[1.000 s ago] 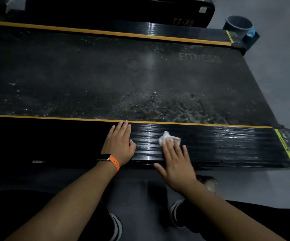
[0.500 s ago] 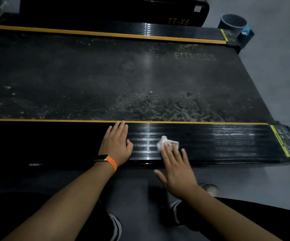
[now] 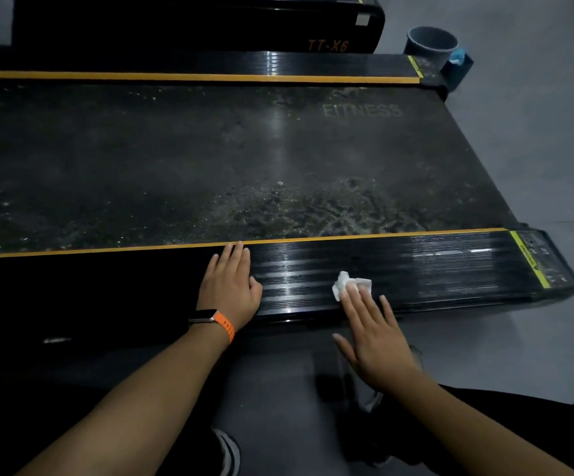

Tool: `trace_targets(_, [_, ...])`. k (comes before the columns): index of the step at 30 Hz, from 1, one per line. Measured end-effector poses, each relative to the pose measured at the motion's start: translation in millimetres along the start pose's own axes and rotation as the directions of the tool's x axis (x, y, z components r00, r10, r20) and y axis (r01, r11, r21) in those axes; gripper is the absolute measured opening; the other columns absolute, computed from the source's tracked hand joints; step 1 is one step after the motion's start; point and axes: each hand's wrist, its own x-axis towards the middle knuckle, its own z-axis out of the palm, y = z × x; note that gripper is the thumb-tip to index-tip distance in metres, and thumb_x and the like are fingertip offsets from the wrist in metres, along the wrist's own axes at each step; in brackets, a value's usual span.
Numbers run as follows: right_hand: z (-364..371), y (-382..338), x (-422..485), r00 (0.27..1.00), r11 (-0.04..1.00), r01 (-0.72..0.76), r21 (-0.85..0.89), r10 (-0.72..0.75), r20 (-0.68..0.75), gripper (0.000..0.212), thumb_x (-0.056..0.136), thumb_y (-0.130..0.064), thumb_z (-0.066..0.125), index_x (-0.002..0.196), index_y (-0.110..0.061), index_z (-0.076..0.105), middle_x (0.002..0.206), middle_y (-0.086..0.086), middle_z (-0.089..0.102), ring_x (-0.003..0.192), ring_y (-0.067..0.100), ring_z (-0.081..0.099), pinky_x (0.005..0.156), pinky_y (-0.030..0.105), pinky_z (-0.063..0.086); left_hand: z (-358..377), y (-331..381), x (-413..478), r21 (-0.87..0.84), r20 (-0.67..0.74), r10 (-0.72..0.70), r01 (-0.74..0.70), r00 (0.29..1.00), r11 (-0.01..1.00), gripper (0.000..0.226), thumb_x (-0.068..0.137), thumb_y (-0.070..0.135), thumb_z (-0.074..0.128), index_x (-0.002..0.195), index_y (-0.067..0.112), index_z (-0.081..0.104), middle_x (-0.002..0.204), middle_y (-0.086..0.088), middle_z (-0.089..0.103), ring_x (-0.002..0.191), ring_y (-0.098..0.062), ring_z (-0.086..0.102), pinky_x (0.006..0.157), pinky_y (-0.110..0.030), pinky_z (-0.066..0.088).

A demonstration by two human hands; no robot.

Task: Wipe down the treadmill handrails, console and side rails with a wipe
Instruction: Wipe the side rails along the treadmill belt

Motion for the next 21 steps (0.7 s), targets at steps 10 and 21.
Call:
trace_targets(10, [0.5,-29.7,36.4,0.994,0.993,0.112,0.023,-0.112,-0.021,0.078,0.104,-0.063,0.031,0.164,-0.014,0.029,0.172,0.006,0.025,0.157,0.026,0.027,0.123,0.054,0.018,3.8,14.6,6.4,-0.024,0.011,0.011,-0.011,1.0,1.0,0.075,0.092,0.04,0.023,0.157,0.006,0.036,0.167,-0.01,0.028,0.156,-0.024,0.02,0.129,-0.044,0.012])
trace_targets(21, [-3.6,-37.7,44.8,1.0,0.992,-0.023,0.124,0.024,-0.002,0.083,0.105,-0.068,0.02,0.163,-0.011,0.03,0.171,0.011,0.025,0.158,0.03,0.023,0.125,0.052,0.015,4.4,13.3,6.8,-0.046,-0.005,0.017,-0.018,1.0,0.999,0.077,0.09,0.04,0.022,0.155,0.004,0.039,0.166,-0.011,0.032,0.155,-0.026,0.023,0.128,-0.045,0.016])
